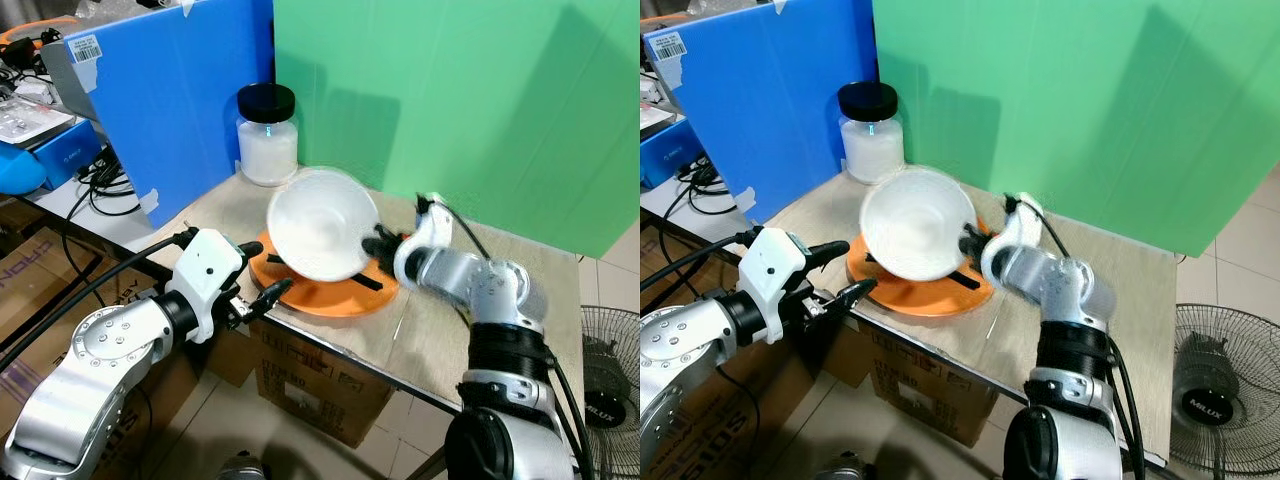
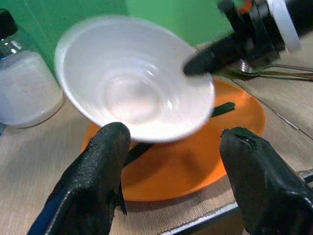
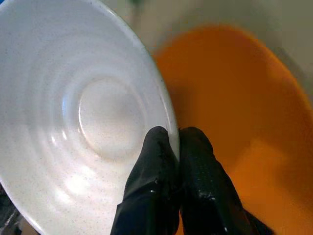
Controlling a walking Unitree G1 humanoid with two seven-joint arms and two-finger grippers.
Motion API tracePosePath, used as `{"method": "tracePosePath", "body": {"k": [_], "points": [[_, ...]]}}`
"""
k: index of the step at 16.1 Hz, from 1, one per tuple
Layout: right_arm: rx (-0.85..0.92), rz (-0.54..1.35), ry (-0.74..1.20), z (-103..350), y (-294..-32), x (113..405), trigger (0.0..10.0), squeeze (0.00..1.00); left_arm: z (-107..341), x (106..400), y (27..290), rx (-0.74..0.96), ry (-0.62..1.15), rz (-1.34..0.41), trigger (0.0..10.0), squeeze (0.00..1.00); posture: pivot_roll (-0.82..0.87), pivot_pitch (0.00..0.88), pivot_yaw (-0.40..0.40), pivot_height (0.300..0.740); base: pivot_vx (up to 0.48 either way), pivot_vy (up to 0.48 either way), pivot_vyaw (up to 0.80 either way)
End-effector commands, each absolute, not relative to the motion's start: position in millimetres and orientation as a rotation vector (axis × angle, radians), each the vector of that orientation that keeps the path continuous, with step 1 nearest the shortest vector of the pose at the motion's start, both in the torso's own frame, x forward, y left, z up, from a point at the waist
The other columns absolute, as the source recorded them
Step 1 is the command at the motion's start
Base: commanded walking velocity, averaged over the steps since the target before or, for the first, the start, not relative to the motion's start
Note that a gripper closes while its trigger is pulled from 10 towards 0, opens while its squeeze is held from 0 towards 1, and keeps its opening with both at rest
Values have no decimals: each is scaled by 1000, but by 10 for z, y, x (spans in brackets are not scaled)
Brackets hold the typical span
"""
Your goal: Setting the table
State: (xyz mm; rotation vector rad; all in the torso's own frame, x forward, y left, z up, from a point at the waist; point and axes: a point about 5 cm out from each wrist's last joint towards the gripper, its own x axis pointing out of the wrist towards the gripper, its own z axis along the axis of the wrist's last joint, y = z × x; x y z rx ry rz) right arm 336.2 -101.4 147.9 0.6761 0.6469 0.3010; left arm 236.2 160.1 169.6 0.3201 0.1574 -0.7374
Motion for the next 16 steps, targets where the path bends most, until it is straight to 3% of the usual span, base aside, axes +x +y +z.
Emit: {"method": "tracePosePath", "body": {"k": [1, 5, 7, 10, 16], "points": [[657, 373, 495, 1822, -998, 3426, 0, 0, 1724, 2375, 1596, 329, 139, -723, 10000, 0, 177, 0, -53, 727, 0, 0, 0], [472, 425, 302, 2039, -1168, 3252, 0, 0, 1668, 2332, 1519, 289, 123, -668, 10000, 0, 168, 0, -42, 727, 0, 0, 0], [375, 336, 160, 2115, -1356, 3162, 0, 0, 1702, 2359, 1499, 234, 72, -545, 10000, 0, 165, 0, -35, 727, 0, 0, 0], [243, 310, 35, 2092, -1432, 2977, 0, 0, 1701, 2385, 1550, 212, 35, -385, 10000, 0, 171, 0, -42, 727, 0, 0, 0], [225, 156, -65, 2046, -1566, 2764, 0, 0, 1696, 2354, 1500, 181, 33, -345, 10000, 0, 175, 0, -40, 727, 0, 0, 0]]}}
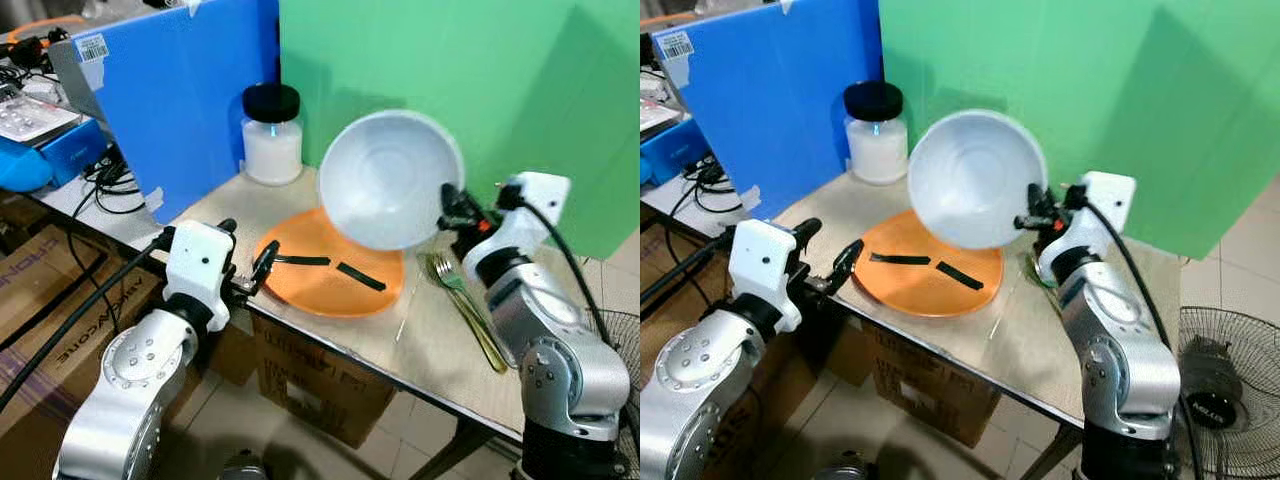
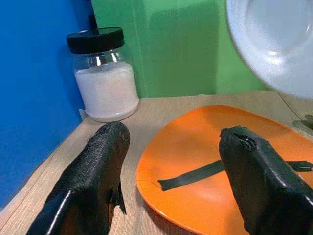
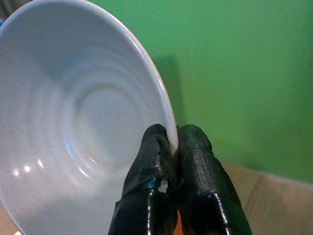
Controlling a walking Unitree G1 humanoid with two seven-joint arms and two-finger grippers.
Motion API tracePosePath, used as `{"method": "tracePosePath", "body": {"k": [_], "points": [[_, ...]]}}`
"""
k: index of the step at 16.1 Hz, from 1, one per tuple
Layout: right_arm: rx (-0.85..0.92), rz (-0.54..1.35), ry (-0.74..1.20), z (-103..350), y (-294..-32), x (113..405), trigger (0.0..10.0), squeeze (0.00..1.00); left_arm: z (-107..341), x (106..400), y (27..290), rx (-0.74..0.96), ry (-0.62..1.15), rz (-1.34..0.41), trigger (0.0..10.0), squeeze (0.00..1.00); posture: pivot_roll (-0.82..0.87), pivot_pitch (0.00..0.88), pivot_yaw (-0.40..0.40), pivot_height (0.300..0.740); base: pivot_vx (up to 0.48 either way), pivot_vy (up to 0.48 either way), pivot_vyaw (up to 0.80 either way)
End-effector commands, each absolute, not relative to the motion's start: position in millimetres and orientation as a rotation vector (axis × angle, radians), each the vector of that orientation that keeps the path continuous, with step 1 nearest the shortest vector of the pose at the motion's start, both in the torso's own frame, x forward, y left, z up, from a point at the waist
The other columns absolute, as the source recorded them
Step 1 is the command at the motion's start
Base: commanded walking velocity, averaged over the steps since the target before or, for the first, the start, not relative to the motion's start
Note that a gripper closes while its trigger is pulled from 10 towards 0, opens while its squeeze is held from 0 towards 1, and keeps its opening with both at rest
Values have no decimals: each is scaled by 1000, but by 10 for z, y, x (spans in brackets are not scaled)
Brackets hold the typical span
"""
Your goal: Setting the table
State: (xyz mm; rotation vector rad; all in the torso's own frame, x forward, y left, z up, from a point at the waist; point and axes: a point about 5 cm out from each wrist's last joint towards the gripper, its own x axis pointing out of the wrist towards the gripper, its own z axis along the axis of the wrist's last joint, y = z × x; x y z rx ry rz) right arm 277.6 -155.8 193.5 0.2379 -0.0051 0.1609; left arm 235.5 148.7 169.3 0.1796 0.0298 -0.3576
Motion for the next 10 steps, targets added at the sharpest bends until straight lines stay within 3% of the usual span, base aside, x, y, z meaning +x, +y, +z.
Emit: {"method": "tracePosePath", "body": {"k": [1, 5, 10], "points": [[212, 148, -58, 2041, -1579, 2781, 0, 0, 1690, 2364, 1521, 188, 37, -339, 10000, 0, 174, 0, -41, 727, 0, 0, 0], [142, 117, 198, 1814, -1809, 3019, 0, 0, 1625, 2397, 1695, 296, 106, -391, 10000, 0, 173, 0, -41, 727, 0, 0, 0], [180, -66, 382, 1759, -2496, 3168, 0, 0, 1688, 2407, 1596, 319, 97, -592, 10000, 0, 171, 0, -40, 727, 0, 0, 0]]}}
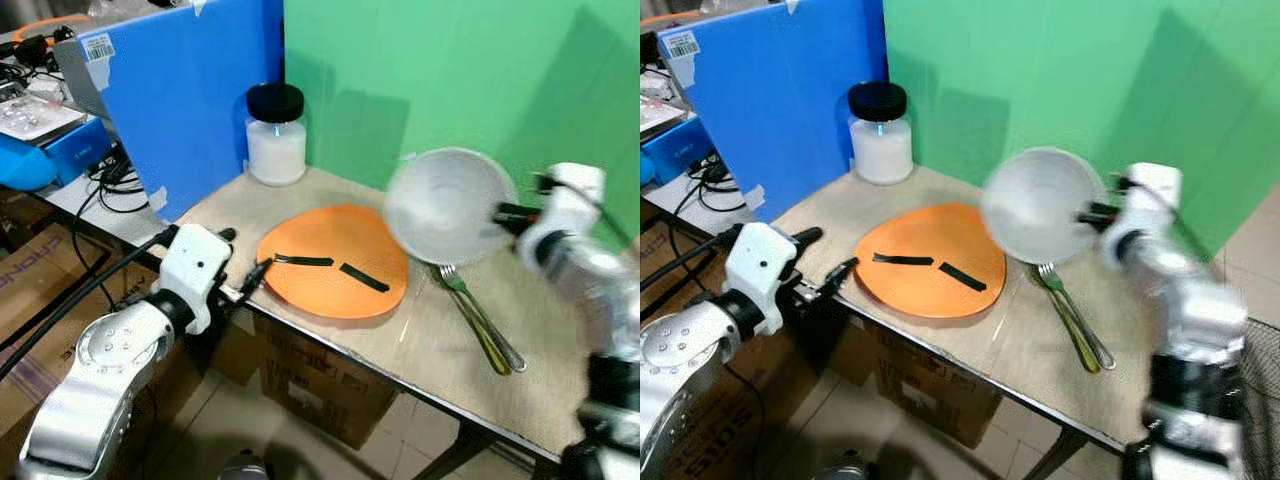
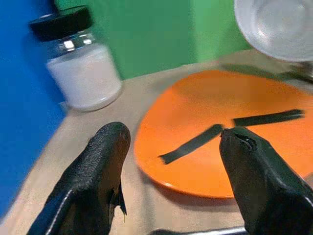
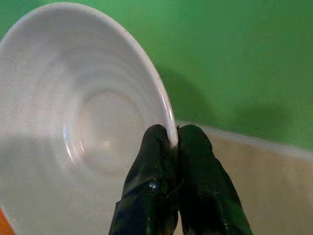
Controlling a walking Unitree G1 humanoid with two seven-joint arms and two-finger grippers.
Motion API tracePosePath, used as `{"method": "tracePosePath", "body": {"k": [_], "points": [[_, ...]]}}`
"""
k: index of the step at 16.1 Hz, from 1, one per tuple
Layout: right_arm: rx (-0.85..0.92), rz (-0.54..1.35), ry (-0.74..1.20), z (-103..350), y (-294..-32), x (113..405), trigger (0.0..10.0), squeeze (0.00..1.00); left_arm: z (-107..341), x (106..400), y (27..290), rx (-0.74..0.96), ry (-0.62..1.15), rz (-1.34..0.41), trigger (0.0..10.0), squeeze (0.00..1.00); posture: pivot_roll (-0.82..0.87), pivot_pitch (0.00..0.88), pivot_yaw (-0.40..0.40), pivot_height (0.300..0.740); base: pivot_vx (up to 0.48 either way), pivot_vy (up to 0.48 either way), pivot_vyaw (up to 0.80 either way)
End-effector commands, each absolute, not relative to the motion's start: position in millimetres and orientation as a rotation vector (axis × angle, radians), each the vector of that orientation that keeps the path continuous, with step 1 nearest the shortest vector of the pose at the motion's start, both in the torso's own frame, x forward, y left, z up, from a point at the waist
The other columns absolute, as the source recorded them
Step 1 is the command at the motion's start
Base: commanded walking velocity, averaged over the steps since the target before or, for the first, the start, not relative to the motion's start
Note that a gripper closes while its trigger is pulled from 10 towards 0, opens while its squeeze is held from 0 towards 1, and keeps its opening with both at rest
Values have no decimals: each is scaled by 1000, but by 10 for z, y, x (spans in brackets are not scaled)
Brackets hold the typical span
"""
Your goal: Setting the table
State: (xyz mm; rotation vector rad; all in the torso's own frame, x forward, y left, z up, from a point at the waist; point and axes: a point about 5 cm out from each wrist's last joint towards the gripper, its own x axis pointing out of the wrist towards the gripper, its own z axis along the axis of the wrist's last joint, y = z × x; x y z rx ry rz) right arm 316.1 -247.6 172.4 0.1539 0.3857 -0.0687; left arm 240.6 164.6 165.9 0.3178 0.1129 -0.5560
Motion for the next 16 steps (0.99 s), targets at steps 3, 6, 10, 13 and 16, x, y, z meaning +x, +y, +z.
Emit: {"method": "tracePosePath", "body": {"k": [3, 6, 10, 13, 16], "points": [[262, -179, 421, 1790, -2834, 3198, 10000, 0, 1700, 2387, 1512, 322, 89, -671, 10000, 0, 163, 0, -32, 727, 0, 0, 0], [336, -220, 496, 1759, -3010, 3144, 10000, 0, 1725, 2377, 1457, 312, 80, -721, 10000, 0, 164, 0, -37, 727, 0, 0, 0], [449, -222, 638, 1756, -3199, 2994, 10000, 0, 1725, 2353, 1428, 302, 85, -761, 10000, 0, 157, 0, -35, 727, 0, 0, 0], [464, -236, 732, 1718, -3257, 2905, 10000, 0, 1720, 2350, 1395, 296, 89, -798, 10000, 0, 149, 0, -28, 727, 0, 0, 0], [484, -229, 780, 1682, -3236, 2878, 10000, 427, 1740, 2285, 1337, 267, 82, -879, 10000, 0, 149, 0, -27, 727, 0, 0, 0]]}}
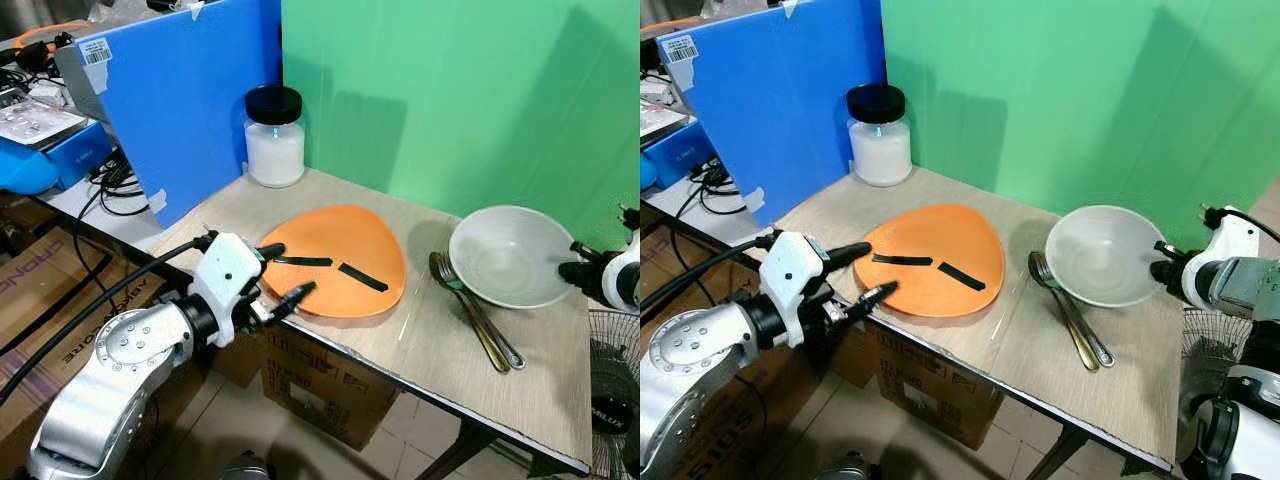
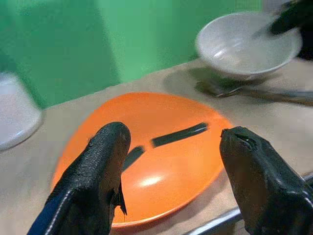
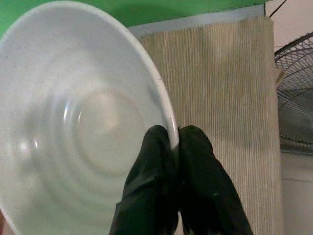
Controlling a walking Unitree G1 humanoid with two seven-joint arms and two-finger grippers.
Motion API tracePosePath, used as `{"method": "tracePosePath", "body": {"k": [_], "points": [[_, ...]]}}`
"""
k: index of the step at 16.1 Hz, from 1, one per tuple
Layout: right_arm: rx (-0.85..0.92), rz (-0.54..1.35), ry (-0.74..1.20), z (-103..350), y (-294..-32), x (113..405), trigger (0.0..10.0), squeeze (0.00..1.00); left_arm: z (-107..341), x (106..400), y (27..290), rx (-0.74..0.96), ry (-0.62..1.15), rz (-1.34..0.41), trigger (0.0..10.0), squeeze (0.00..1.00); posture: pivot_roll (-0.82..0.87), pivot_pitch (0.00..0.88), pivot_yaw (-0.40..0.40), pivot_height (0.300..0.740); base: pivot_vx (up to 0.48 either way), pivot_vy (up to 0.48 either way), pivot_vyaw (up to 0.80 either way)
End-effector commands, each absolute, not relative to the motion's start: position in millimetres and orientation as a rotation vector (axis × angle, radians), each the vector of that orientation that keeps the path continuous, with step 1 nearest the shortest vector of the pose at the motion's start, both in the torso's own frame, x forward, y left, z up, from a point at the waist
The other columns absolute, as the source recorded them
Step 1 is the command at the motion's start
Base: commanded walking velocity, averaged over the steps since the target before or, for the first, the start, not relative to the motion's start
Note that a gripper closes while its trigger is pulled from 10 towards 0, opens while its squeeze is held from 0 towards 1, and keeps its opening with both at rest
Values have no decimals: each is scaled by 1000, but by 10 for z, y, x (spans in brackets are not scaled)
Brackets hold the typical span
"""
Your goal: Setting the table
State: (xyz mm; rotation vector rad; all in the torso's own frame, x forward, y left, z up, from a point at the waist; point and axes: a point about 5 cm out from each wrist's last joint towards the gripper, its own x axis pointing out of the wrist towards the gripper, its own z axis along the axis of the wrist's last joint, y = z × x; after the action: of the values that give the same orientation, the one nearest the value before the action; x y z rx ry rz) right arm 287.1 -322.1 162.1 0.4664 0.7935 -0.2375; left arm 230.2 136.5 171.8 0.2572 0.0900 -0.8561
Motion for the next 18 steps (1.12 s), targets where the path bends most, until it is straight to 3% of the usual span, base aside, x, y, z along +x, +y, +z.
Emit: {"method": "tracePosePath", "body": {"k": [1, 5, 8, 12, 13, 14, 15, 18], "points": [[486, -229, 791, 1674, -3235, 2873, 10000, 824, 1753, 2247, 1306, 249, 78, -920, 10000, 0, 149, 0, -28, 727, 0, 0, 0], [461, -241, 780, 1698, -3247, 2889, 10000, 1000, 1750, 2263, 1306, 252, 81, -924, 10000, 0, 149, 0, -28, 727, 0, 0, 0], [391, -253, 717, 1818, -3299, 2921, 10000, 1000, 1758, 2327, 1403, 270, 82, -857, 10000, 0, 150, 0, -28, 727, 0, 0, 0], [206, -175, 508, 2117, -3278, 2997, 10000, 1000, 1644, 2519, 1714, 329, 163, -612, 10000, 0, 151, 0, -28, 727, 0, 0, 0], [106, -27, 248, 2396, -3080, 3082, 10000, 1000, 1620, 2616, 1902, 266, 214, -486, 10000, 859, 148, 0, -23, 727, 0, 0, 0], [94, 41, 188, 2461, -2983, 3091, 10000, 1000, 1614, 2640, 1955, 250, 223, -454, 10000, 1000, 148, 0, -23, 727, 0, 0, 0], [75, 135, 147, 2504, -2815, 3090, 10000, 1000, 1601, 2673, 2025, 239, 233, -422, 10000, 1000, 147, 0, -21, 727, 0, 0, 0], [-28, 559, 113, 2344, -1907, 2954, 10000, 1000, 1446, 2782, 2228, 181, 292, -390, 10000, 1000, 152, 0, -23, 727, 0, 0, 0]]}}
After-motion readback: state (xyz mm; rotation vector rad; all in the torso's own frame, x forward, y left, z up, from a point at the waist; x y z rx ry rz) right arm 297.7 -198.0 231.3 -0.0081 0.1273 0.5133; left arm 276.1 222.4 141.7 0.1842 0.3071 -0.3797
